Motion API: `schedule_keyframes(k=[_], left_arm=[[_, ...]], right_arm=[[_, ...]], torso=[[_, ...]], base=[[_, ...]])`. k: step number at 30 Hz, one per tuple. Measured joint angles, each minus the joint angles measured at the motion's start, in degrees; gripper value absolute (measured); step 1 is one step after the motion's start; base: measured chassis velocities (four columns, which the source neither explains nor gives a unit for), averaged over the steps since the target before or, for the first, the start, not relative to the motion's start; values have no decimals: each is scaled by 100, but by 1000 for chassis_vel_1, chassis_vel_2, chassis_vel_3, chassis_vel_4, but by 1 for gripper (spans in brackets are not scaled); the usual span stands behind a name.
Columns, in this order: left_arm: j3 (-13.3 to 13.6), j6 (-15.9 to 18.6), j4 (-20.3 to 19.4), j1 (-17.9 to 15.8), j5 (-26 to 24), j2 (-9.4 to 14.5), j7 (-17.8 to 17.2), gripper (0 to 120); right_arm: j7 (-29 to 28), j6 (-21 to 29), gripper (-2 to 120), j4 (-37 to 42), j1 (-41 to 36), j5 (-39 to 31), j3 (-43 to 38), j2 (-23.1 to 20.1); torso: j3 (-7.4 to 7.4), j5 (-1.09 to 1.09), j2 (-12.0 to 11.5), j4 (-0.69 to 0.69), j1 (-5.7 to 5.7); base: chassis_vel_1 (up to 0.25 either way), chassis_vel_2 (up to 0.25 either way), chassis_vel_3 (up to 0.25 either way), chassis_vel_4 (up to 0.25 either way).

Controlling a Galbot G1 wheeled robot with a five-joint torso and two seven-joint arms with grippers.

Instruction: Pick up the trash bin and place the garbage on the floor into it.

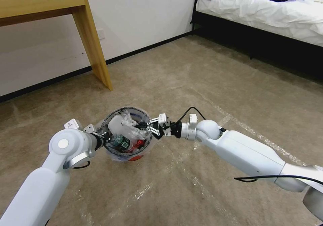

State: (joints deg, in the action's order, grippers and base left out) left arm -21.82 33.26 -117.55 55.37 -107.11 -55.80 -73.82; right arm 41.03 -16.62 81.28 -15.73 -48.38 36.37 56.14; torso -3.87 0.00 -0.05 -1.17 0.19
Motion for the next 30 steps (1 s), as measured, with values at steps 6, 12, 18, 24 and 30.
schedule_keyframes(k=[6, 12, 18, 24, 30], left_arm=[[74, 16, -47, 62, 55, -30, 0, 0], [76, 16, -144, 85, 38, -9, -8, 0], [42, 16, -333, 232, 38, 40, -18, 0], [9, 16, -318, 236, 34, 41, -21, 0], [-50, 3, -336, 194, -73, 75, -53, 0]], right_arm=[[0, -1, 0, -90, 114, 2, 81, 99], [0, -29, 0, -224, 131, 42, 130, 187], [4, -63, 0, -348, 203, 115, 156, 305], [13, -70, 0, -385, 227, 140, 172, 345], [38, -200, 0, -506, 224, 222, 225, 388]], torso=[[0, -1, 0, 0, 0], [0, -1, 0, 0, 0], [0, -1, 0, 0, 0], [0, -1, 0, 1, 0], [0, -1, 0, -1, 0]], base=[[0, 0, 0, 0], [0, 0, 0, 0], [0, 0, 0, 0], [0, 0, 0, 0], [0, 0, 0, 0]])
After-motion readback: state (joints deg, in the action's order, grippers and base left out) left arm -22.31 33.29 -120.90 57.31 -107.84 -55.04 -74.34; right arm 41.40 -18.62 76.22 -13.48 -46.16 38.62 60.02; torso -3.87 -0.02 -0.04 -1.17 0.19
